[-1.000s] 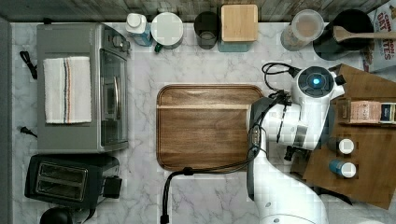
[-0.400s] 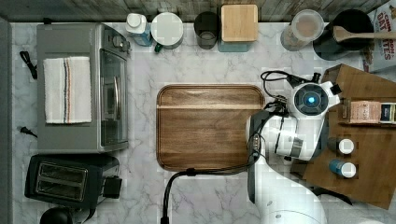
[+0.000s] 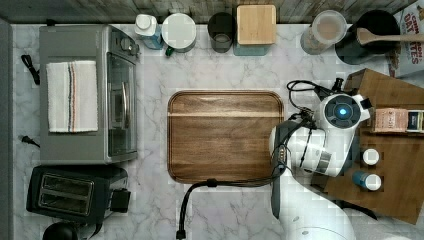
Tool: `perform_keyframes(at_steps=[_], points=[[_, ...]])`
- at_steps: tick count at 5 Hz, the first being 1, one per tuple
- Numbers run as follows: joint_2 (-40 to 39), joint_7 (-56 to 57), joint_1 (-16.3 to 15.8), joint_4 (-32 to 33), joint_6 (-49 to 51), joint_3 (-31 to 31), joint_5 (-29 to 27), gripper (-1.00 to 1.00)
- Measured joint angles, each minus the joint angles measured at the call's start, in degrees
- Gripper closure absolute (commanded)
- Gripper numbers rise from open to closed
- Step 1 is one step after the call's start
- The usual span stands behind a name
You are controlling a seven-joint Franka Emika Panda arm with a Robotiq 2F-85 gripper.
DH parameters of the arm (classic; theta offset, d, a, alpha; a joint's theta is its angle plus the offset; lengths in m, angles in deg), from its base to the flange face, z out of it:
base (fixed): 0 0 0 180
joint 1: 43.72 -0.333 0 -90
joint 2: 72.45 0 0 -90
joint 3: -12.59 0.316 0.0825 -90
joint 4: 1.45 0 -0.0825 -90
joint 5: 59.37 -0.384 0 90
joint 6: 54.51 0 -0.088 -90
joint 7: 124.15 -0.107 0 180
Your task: Open the drawer.
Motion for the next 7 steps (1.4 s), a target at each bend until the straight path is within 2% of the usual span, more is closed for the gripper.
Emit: perform_keyframes(at_steps=[6, 7], points=[[-1.6, 0.0, 0.6, 3.2, -5.3, 1.5, -2.7, -1.00], [-1.2, 0.0, 0.4, 3.8, -6.2, 2.1, -5.9, -1.00]])
